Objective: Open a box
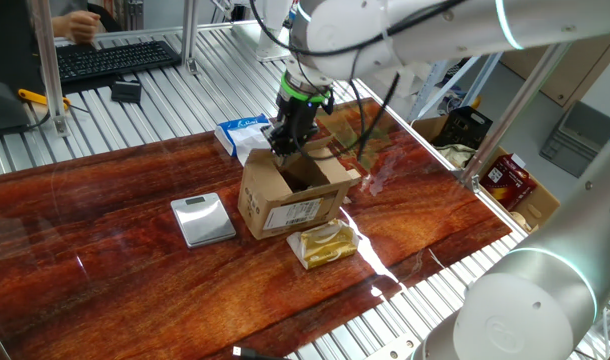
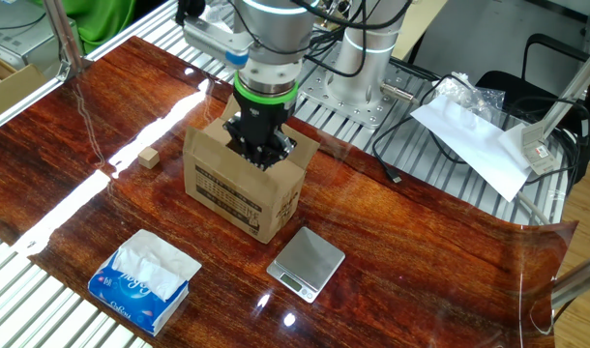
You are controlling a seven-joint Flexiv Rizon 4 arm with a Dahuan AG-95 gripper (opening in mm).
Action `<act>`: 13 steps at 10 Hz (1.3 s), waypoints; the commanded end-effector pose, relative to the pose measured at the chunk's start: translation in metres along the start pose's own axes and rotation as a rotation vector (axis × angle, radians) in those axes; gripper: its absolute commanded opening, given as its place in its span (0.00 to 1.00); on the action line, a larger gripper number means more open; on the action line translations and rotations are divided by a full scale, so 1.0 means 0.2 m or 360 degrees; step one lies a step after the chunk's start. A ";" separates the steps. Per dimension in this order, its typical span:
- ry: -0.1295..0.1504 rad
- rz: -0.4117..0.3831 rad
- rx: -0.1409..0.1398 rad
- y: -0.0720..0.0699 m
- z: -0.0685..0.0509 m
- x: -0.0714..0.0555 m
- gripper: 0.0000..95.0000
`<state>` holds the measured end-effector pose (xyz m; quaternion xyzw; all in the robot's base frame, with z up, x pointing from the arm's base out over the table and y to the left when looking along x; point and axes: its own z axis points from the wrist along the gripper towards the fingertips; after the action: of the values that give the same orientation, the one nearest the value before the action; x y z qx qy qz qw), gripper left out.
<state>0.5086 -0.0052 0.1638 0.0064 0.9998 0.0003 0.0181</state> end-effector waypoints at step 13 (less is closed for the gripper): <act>0.0063 -0.0021 -0.0004 0.00 0.00 -0.31 0.00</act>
<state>0.5701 -0.0075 0.1638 0.0005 1.0000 0.0009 0.0013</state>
